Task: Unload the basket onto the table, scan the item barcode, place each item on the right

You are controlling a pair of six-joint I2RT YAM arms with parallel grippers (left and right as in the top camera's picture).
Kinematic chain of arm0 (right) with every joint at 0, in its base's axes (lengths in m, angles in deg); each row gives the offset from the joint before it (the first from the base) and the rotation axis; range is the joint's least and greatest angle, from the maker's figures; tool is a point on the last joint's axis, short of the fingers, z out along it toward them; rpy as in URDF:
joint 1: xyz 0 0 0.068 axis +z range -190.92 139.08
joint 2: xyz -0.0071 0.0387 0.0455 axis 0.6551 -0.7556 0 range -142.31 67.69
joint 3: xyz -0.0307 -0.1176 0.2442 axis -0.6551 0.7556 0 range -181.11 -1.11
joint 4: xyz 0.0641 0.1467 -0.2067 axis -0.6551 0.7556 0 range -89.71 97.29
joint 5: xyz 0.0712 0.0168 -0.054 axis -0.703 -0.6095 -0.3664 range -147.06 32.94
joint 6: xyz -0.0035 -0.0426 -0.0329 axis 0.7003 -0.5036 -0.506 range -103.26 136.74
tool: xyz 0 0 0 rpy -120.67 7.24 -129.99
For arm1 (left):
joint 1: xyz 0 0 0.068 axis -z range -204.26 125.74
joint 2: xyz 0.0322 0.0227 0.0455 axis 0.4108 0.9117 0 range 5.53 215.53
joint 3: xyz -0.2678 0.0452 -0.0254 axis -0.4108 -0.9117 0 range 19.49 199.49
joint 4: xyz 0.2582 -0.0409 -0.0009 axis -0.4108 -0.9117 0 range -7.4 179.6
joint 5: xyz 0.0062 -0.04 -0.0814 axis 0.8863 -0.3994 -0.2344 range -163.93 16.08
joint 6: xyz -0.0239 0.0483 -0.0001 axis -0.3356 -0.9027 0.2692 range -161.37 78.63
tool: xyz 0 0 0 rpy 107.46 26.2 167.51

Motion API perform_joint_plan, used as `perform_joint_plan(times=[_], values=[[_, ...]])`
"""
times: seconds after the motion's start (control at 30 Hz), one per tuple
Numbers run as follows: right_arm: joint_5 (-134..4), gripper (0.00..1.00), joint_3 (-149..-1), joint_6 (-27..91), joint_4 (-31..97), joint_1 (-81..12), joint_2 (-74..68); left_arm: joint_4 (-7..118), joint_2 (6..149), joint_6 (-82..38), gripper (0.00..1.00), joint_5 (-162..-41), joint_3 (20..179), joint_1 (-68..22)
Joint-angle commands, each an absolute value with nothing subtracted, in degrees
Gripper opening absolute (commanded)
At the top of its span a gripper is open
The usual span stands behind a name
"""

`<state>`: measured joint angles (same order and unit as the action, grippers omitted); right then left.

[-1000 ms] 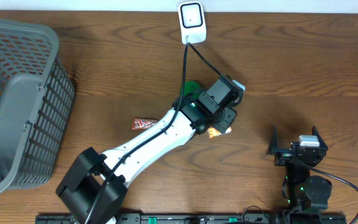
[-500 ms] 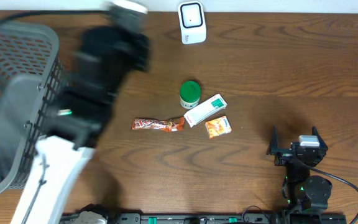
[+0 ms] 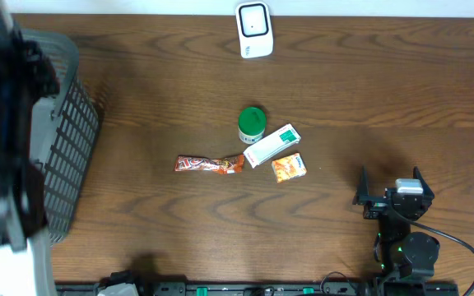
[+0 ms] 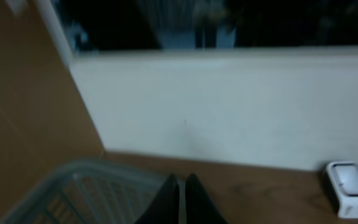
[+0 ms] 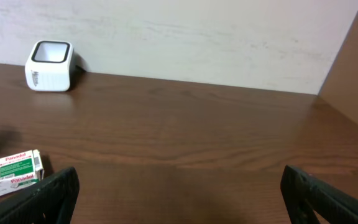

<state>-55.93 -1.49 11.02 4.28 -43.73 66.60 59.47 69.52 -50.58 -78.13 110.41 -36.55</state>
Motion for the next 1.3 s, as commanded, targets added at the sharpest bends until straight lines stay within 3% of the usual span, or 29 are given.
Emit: perform_joint_plan(times=[0.0,0.2,0.53,0.73,0.77,0.83,0.87,1.0,1.27], values=[[-55.5,0.99,-1.4,10.2,4.4,-43.3,66.7,59.2,59.3,-53.4,0.08,-80.8,110.1,-36.8],[-52.6,0.99,-1.4,7.2,2.8,-43.3,66.7,59.6,48.3,-53.4,0.22,-80.8,108.5,-36.8],[-56.7,0.99,-1.4,11.7,4.6,-43.3,62.8,59.9,43.8,-49.6,0.22,-80.9,108.4,-36.8],[-62.1,0.99,-1.5,35.4,4.0,-43.3,61.7,62.3,37.1,-46.2,0.22,-84.9,105.1,-36.8],[-62.1,0.99,-1.5,36.8,4.0,-43.3,61.7,63.2,35.3,-46.2,0.25,-84.9,103.9,-36.8],[-63.3,0.99,-1.5,41.7,4.2,-43.3,61.7,65.1,31.8,-46.2,0.54,-84.8,101.5,-36.8],[-67.6,0.99,-1.5,45.7,4.1,-43.3,61.6,66.4,29.6,-46.2,0.63,-84.8,100.0,-36.8],[-84.9,0.99,-2.2,48.8,3.1,-43.1,61.6,69.7,23.1,-46.2,0.81,-84.8,95.5,-36.8],[-85.6,0.99,-13.4,38.6,22.4,-43.1,59.7,72.4,16.6,-46.2,0.83,-84.8,90.3,-36.8]])
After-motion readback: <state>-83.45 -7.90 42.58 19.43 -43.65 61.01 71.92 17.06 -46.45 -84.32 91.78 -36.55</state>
